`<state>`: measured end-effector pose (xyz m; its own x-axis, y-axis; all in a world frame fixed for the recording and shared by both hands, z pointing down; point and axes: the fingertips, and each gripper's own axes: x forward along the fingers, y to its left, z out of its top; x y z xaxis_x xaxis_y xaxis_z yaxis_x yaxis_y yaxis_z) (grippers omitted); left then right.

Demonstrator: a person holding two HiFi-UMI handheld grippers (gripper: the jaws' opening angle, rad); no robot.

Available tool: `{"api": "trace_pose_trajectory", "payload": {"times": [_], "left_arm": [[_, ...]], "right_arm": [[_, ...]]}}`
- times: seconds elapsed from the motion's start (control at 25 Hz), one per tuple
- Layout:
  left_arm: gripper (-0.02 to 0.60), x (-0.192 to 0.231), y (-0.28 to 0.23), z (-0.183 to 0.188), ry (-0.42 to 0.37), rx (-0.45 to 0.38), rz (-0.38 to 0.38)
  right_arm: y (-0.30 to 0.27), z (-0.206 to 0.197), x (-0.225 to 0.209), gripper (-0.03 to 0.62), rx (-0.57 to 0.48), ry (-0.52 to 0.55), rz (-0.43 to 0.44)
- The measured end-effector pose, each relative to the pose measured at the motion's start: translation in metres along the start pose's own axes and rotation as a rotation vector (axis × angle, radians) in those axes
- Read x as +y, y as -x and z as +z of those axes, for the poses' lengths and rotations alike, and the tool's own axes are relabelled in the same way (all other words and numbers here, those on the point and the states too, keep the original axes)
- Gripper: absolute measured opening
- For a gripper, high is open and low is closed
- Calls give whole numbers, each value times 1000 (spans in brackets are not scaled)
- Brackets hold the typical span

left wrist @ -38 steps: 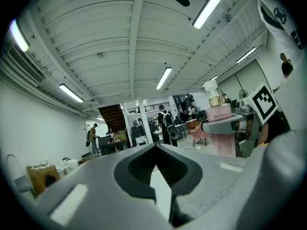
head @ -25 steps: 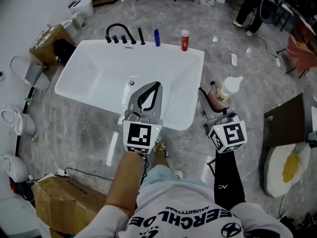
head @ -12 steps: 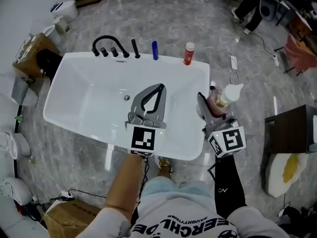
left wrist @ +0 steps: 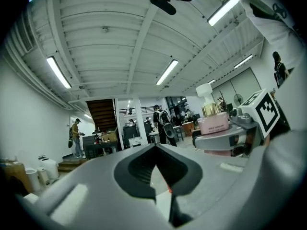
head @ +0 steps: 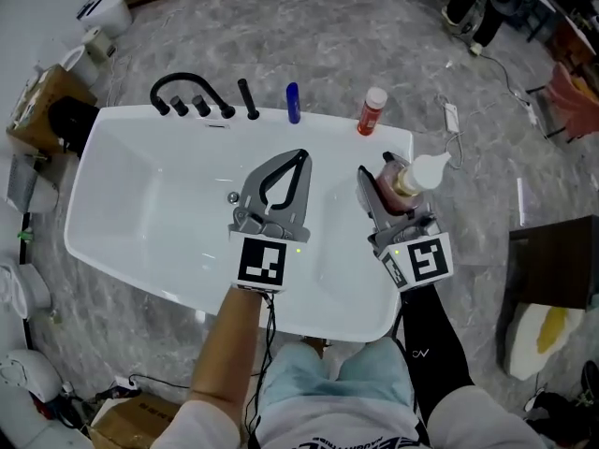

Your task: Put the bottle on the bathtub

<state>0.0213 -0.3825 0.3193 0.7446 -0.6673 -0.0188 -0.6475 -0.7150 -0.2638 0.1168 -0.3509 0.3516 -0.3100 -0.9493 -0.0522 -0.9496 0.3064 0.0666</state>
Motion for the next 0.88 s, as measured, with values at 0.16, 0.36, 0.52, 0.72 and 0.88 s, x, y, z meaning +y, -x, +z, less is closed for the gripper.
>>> {"api": "trace_pose_trajectory", "payload": {"times": [0.16,0.36,0.52,0.72,0.88], "left_arm": [[0,19,-34,-37,1,19,34],[0,32,-74,-76,34,22,98],[0,35,-106,-118,93,60,155],[0,41,-139,-165,110,109,214],[0,47,-152,-188,116,135,237]], "right_arm": [[-51,-51,-18,199,17,-25,61],[-110,-105,-49,199,10,-58,106],[-160,-149,-70,199,-8,-65,159],[-215,-204,-91,201,2,-86,192],[-245,-234,-94,199,-4,-98,200]]}}
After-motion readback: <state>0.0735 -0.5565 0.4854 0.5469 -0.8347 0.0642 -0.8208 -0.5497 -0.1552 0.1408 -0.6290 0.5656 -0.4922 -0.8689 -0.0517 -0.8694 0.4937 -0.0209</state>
